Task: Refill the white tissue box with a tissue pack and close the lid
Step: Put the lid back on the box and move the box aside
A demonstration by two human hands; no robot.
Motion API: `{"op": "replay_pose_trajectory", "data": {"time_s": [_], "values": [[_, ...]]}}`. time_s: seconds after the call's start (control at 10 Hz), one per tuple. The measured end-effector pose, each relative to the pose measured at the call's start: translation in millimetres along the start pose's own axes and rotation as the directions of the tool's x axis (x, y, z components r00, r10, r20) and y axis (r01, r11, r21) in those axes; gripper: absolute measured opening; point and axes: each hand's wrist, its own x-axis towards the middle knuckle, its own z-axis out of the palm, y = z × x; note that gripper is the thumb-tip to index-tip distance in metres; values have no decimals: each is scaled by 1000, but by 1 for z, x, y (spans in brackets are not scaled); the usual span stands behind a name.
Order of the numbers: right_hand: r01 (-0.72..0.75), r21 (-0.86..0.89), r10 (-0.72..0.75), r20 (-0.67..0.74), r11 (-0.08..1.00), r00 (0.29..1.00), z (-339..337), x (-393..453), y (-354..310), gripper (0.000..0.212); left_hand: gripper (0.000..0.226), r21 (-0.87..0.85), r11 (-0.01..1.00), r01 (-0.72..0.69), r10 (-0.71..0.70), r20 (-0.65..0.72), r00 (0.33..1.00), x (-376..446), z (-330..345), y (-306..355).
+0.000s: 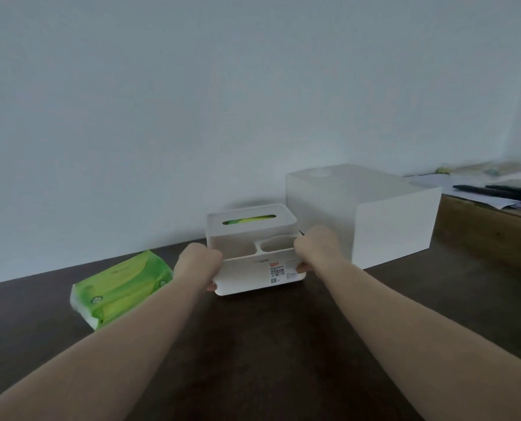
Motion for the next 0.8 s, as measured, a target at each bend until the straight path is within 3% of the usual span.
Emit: {"op": "replay_pose_trajectory", "data": {"time_s": [0.1, 0.3, 0.4, 0.5, 0.6, 0.8], "values": [[20, -28, -22, -61, 999, 998, 3, 27, -3, 27, 23, -39, 999, -8, 8, 1, 1000, 26, 16, 9], [42, -75, -52, -128, 996, 990, 9, 71, 0, 30, 11, -26, 999, -46, 46, 10, 999, 65, 44, 34], [56, -87, -68, -140, 995, 988, 14, 79, -1, 28, 8, -117, 993, -34, 34, 3, 999, 77, 59, 41], [82, -59, -91, -180, 995, 979, 21, 80, 0, 20, 17, -270, 963, -10, 10, -2, 1000, 74, 64, 44], [96, -76, -108, -173, 992, 979, 22, 78, 6, 25, 27, -338, 941, -3, 2, -4, 1000, 76, 66, 38], [107, -99, -121, -152, 989, 981, 17, 71, 9, 35, 20, -258, 966, -13, 17, 12, 1000, 82, 71, 7]]}}
